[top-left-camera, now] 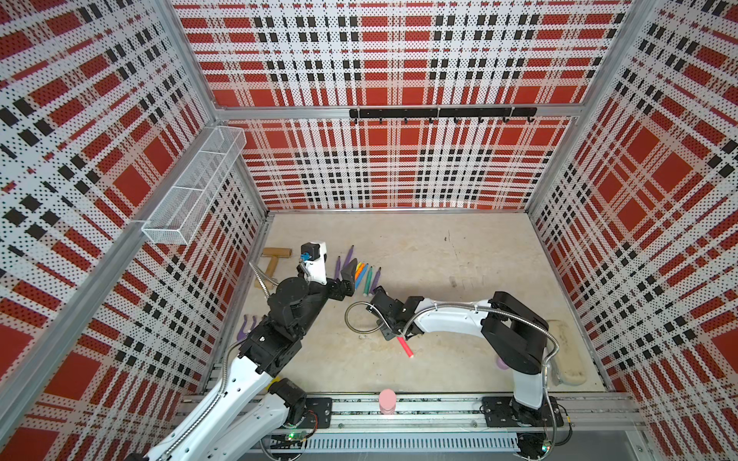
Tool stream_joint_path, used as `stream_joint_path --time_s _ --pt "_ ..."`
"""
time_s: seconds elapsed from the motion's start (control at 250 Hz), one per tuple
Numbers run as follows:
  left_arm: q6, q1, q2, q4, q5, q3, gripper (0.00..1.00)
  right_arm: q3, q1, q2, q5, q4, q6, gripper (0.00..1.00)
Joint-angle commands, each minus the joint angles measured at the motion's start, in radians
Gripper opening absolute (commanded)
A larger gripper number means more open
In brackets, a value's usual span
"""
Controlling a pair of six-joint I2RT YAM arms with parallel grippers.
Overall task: Remove pen caps from pens
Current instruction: Pick up the pen from the bottom-center of the table.
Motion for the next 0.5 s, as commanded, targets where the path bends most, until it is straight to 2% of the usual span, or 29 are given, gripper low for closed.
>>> stream_joint_path --time_s 0.0,0.172,0.212,0.32,0.388,0.492 --pt "0.013 -0.012 -0.019 0.015 -0.018 -0.01 0.9 0.002 0.004 -0.034 0.009 0.022 0.005 0.1" --pt "0.038 -0.046 -0.05 0.013 -0.07 -0.023 0.96 0.042 -0.015 -0.095 0.093 -0.028 -0.04 0.06" --pt "0.051 -0.06 -0.061 0.007 -0.099 -0.028 1.0 0.04 -0.033 -0.132 0.109 -0.028 -0.058 0.05" --pt "0.067 -0.099 -0.105 -0.016 -0.209 -0.041 0.99 -0.003 -0.099 -0.288 0.161 0.033 -0.105 0.03" --pt "0.078 -0.128 -0.137 -0.004 -0.261 -0.056 0.99 -0.057 -0.148 -0.411 0.126 0.122 -0.14 0.04" --pt "0.094 -0.168 -0.161 0.012 -0.269 -0.072 0.99 -0.131 -0.215 -0.57 0.033 0.254 -0.198 0.05"
